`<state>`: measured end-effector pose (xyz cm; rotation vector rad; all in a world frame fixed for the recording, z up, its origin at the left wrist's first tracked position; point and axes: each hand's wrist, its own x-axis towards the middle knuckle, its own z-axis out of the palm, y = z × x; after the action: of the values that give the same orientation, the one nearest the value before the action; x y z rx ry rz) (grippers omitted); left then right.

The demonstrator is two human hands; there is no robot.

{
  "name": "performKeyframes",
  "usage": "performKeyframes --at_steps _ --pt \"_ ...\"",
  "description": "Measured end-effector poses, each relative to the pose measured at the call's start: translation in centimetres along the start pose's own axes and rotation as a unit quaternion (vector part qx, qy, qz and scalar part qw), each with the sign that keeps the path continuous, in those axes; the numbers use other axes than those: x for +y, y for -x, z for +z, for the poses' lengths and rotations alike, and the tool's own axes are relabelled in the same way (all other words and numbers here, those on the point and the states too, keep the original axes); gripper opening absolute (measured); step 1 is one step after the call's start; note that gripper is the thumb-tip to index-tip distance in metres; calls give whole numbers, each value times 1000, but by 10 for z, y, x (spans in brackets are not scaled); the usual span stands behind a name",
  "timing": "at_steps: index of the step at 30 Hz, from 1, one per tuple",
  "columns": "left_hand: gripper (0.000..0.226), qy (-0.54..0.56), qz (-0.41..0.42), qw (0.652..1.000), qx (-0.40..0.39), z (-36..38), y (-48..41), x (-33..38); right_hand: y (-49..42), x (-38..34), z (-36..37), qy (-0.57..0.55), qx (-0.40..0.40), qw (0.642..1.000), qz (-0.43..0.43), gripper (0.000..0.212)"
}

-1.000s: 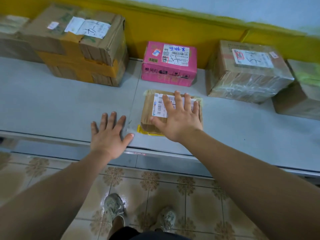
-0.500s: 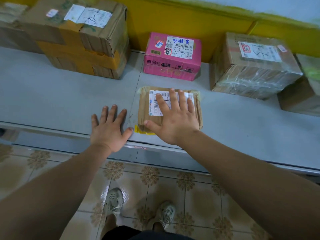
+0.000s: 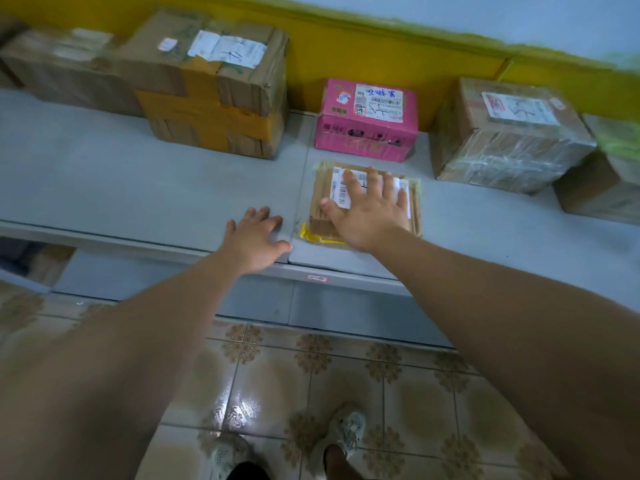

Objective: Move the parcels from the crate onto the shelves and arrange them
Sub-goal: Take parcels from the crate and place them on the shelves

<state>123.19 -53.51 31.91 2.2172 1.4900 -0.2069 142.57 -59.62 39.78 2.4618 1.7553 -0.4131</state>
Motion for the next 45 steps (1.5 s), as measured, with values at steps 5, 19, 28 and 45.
performKeyframes --at_steps 5,19,28,45 --pt "65 104 -23 994 -17 -49 44 -50 7 -33 -28 25 -6 1000 0 82" --pt "63 75 -112 989 62 -164 202 -237 36 -323 -59 42 -1 971 -235 79" --pt "64 -41 -226 972 56 -169 269 -339 41 -488 -25 87 -53 917 -385 74" --pt "67 14 -382 922 60 -203 350 -553 76 -787 -4 167 -61 806 -565 68"
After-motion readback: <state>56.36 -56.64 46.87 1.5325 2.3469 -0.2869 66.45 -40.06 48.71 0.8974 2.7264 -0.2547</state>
